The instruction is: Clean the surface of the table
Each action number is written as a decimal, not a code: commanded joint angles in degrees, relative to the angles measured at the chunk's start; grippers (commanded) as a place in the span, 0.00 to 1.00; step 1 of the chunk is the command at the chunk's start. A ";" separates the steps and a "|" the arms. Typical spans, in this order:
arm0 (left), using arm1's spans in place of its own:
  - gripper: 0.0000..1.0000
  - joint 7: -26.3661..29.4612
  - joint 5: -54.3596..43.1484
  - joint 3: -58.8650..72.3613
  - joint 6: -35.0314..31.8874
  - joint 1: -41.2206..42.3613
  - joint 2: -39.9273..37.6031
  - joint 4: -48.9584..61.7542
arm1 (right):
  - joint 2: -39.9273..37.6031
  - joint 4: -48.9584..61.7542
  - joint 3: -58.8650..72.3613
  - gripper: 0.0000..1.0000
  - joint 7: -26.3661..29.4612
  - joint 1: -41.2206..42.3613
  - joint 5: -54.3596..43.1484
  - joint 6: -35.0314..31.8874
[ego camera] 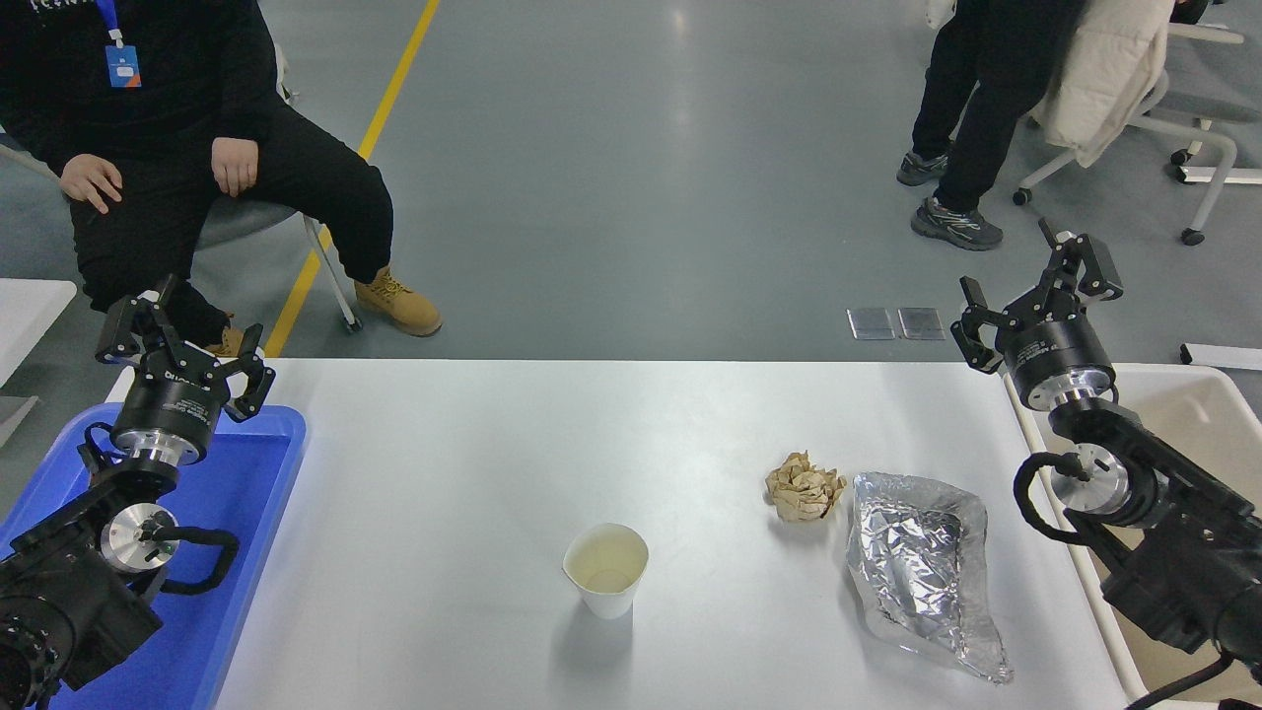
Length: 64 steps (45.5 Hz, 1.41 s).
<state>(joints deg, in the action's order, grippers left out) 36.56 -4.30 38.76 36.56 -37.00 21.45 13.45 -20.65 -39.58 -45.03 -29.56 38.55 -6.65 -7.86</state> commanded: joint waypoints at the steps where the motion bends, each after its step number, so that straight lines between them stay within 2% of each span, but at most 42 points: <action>1: 1.00 0.00 0.00 0.00 0.09 0.00 0.00 0.00 | -1.41 -1.63 4.50 0.99 0.55 1.70 -2.13 -0.22; 6: 1.00 0.00 0.00 0.00 0.09 0.00 0.00 0.00 | -2.46 -4.00 7.76 0.98 1.26 2.76 -9.51 -0.22; 10: 1.00 0.00 0.00 0.00 0.09 0.00 0.00 0.09 | -4.39 -8.39 8.11 0.98 4.41 2.85 -15.66 0.39; 24: 1.00 0.00 0.00 0.00 0.09 -0.09 0.00 0.09 | -16.34 -29.04 8.11 0.95 28.05 2.85 -32.01 0.48; 35: 1.00 0.00 0.00 0.00 0.09 0.00 0.00 0.00 | -23.73 -43.20 8.64 0.93 37.99 2.06 -43.09 -3.91; 40: 1.00 0.00 0.00 0.00 0.09 -0.09 0.00 0.00 | -25.84 -48.38 11.18 0.92 40.19 1.88 -43.80 -5.41; 51: 1.00 0.00 0.00 0.00 0.09 -0.09 0.00 0.09 | -25.58 -54.72 19.71 0.93 40.72 2.06 -44.50 -6.99; 64: 1.00 0.00 0.00 -0.09 0.09 -0.09 0.00 0.00 | -14.95 -54.20 26.57 0.92 41.51 2.67 -47.58 -6.29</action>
<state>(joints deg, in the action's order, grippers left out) 36.56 -4.31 38.71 36.65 -37.08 21.44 13.47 -42.02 -92.39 -23.79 10.84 40.66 -52.09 -14.19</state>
